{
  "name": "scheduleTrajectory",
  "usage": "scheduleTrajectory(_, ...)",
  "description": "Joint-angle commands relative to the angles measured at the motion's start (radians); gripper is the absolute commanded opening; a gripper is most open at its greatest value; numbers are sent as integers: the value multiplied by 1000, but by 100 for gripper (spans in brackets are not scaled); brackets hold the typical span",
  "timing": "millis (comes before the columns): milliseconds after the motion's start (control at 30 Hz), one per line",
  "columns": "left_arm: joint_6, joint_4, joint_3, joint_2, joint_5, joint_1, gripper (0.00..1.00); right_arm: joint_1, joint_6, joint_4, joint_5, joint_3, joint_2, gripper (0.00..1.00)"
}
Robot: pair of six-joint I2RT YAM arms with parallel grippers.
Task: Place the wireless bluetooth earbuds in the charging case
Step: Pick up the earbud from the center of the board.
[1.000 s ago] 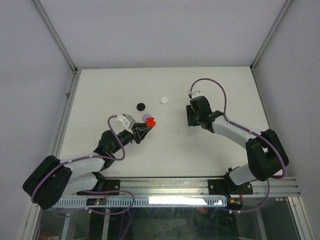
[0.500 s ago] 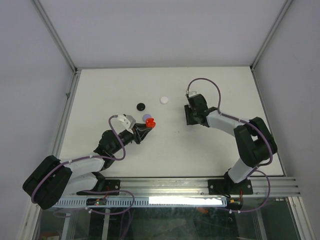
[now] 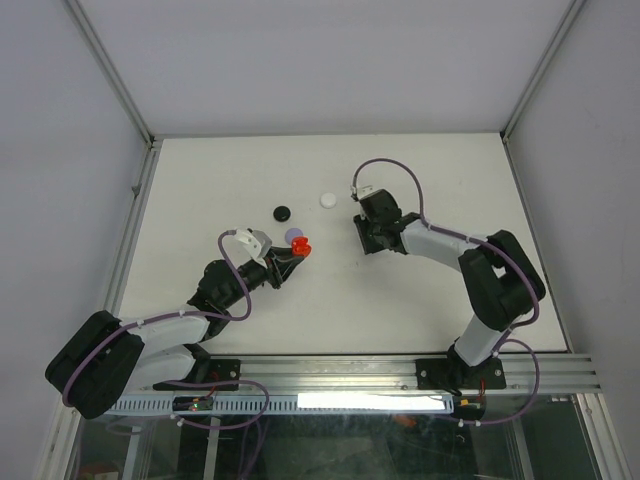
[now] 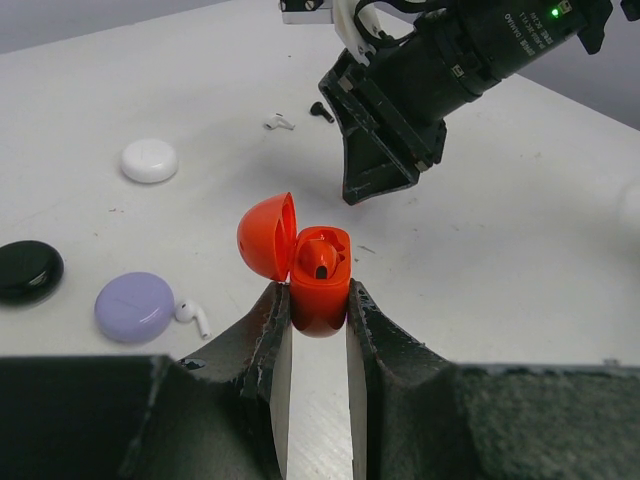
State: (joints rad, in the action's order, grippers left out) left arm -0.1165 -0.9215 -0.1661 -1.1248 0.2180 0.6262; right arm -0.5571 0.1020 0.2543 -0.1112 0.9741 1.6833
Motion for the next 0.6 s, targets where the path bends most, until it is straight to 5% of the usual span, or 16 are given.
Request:
scheduleTrajectory(0,15,-35,-31,18,24,-8,0,-76,-38,33,-12,68,-3,30)
scheduleTrajectory(367,15,-29,-21,47,14,-8,0,-112,-45,73,-45,118,-5,36)
scheduleTrajectory(567,17,-26,-22,49,17,-8,0,-29,-70,73,63,135,3,66)
